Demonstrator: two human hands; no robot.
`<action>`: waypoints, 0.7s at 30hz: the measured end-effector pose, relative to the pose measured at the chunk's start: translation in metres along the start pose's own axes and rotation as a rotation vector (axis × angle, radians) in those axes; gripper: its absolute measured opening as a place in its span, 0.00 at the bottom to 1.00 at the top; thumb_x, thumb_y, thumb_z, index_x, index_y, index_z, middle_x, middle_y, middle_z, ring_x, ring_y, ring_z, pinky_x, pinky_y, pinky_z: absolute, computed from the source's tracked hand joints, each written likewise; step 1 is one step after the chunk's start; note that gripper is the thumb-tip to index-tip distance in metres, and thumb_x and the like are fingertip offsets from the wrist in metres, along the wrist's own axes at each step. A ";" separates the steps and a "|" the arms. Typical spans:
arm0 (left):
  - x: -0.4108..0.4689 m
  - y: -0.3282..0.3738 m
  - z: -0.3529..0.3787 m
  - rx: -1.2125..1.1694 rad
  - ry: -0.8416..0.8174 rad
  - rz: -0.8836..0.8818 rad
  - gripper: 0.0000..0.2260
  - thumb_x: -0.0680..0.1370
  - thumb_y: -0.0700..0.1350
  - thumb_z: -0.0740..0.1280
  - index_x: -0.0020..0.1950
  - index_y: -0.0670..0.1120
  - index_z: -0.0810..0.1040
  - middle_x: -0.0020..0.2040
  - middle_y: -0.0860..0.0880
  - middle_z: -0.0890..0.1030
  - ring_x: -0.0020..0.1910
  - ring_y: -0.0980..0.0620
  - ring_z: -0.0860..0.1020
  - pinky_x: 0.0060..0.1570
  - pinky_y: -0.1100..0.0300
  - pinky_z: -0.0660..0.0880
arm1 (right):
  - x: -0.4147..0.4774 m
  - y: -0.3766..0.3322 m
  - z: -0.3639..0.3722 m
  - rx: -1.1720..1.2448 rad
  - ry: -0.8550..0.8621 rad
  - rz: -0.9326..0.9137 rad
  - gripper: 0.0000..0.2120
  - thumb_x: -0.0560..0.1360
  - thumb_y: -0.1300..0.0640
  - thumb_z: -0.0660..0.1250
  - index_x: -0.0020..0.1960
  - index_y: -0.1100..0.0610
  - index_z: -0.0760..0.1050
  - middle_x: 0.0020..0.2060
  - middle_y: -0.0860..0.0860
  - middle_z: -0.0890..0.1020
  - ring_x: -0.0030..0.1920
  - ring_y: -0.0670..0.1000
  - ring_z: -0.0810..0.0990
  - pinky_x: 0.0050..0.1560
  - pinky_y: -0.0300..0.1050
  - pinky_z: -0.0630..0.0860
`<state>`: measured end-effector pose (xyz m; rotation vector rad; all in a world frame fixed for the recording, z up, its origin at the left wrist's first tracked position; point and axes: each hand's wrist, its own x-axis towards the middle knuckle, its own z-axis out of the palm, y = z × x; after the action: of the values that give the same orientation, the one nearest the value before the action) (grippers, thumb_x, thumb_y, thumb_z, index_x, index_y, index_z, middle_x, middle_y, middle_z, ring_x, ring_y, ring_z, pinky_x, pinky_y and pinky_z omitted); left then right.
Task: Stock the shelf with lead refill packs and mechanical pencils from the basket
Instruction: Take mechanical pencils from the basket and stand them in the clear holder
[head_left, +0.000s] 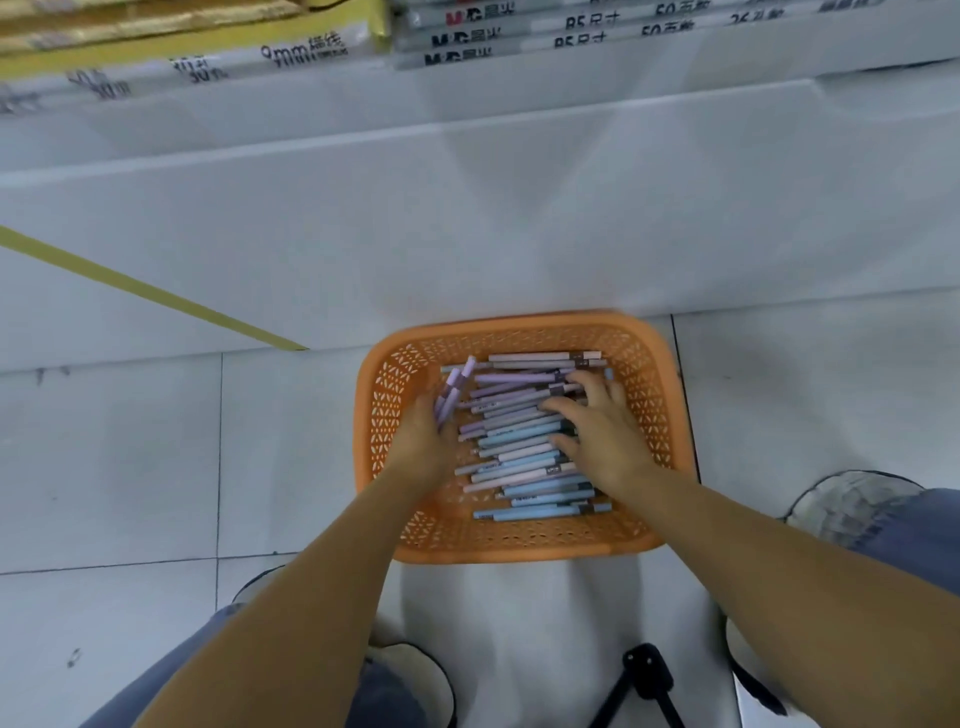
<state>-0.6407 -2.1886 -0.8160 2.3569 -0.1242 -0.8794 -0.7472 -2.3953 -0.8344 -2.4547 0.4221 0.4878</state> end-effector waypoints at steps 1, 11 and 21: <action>-0.002 0.003 -0.002 -0.031 0.024 0.007 0.09 0.82 0.41 0.62 0.63 0.44 0.73 0.55 0.52 0.76 0.53 0.44 0.80 0.44 0.53 0.75 | -0.001 0.000 -0.001 0.018 -0.005 -0.005 0.18 0.76 0.55 0.69 0.66 0.46 0.74 0.75 0.50 0.58 0.73 0.55 0.52 0.73 0.52 0.59; 0.032 0.032 0.017 0.140 -0.178 0.154 0.18 0.75 0.50 0.76 0.62 0.47 0.78 0.52 0.48 0.77 0.45 0.51 0.75 0.45 0.60 0.69 | -0.038 -0.009 -0.001 0.362 0.194 0.316 0.26 0.76 0.57 0.69 0.72 0.48 0.66 0.62 0.50 0.71 0.60 0.51 0.76 0.62 0.44 0.71; 0.027 0.010 0.034 0.282 -0.148 0.089 0.35 0.73 0.56 0.76 0.76 0.53 0.66 0.75 0.47 0.69 0.66 0.43 0.75 0.52 0.56 0.72 | -0.003 -0.021 0.011 0.761 0.164 0.451 0.27 0.71 0.54 0.75 0.66 0.50 0.69 0.54 0.46 0.78 0.52 0.46 0.79 0.53 0.43 0.77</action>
<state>-0.6394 -2.2224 -0.8457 2.5169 -0.4361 -1.0504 -0.7436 -2.3721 -0.8311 -1.6584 1.0283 0.2329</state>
